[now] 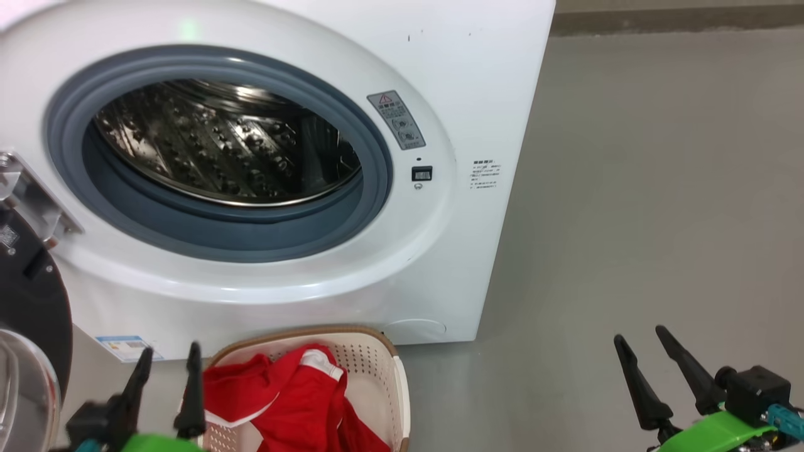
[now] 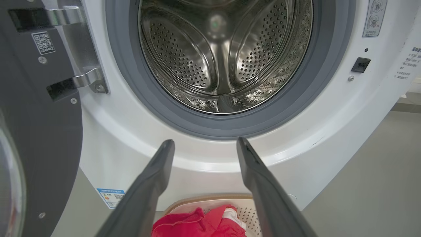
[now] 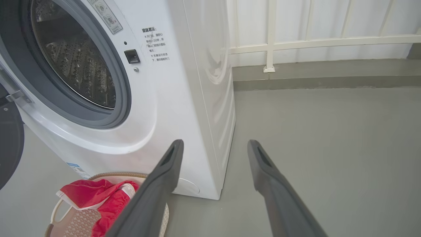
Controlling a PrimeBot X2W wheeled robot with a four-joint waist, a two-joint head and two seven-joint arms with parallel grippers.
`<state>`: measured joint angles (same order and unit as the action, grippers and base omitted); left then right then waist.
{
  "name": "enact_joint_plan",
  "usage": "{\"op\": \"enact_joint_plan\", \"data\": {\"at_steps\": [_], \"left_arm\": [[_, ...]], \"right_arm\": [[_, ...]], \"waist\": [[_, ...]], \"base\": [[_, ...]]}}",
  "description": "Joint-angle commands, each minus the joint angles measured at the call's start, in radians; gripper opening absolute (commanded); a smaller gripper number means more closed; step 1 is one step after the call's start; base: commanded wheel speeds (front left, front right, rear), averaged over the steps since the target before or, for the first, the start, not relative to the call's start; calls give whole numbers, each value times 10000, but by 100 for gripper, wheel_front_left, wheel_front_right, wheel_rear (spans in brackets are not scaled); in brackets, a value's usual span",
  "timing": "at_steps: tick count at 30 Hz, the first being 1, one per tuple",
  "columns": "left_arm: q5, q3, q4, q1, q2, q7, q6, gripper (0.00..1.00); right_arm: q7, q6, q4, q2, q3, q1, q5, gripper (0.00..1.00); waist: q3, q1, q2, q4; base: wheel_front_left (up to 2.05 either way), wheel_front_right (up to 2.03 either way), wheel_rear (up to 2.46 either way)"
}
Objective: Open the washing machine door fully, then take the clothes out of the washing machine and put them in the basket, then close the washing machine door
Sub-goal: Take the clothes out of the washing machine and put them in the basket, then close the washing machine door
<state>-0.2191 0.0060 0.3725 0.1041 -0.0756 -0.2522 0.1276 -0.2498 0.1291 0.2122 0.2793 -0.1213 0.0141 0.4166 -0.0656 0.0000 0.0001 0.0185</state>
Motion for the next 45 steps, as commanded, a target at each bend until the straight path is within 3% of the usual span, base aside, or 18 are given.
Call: {"op": "enact_joint_plan", "data": {"at_steps": [1,10,28,45], "left_arm": [[81,396,-311,31,-161,-95,16,100],[166,783,-1172,-1171,10,-95,26,100],[164,679,-1235,-1102,81,-95,30,100],[95,529,-1308,-1042,120,-95,30,100]], "right_arm": [[-120,16,-255,197,-170,-56,4,100],[-120,16,-307,179,43,-473,25,100],[-120,16,-371,163,62,-550,-2,100],[-120,16,-341,164,76,-478,35,100]], "waist": [[77,0,-1,24],[322,0,-1,23],[328,0,-1,4],[209,0,-1,-68]], "base": [[0,0,0],[0,0,0],[-9,9,0],[-163,163,0]]}}
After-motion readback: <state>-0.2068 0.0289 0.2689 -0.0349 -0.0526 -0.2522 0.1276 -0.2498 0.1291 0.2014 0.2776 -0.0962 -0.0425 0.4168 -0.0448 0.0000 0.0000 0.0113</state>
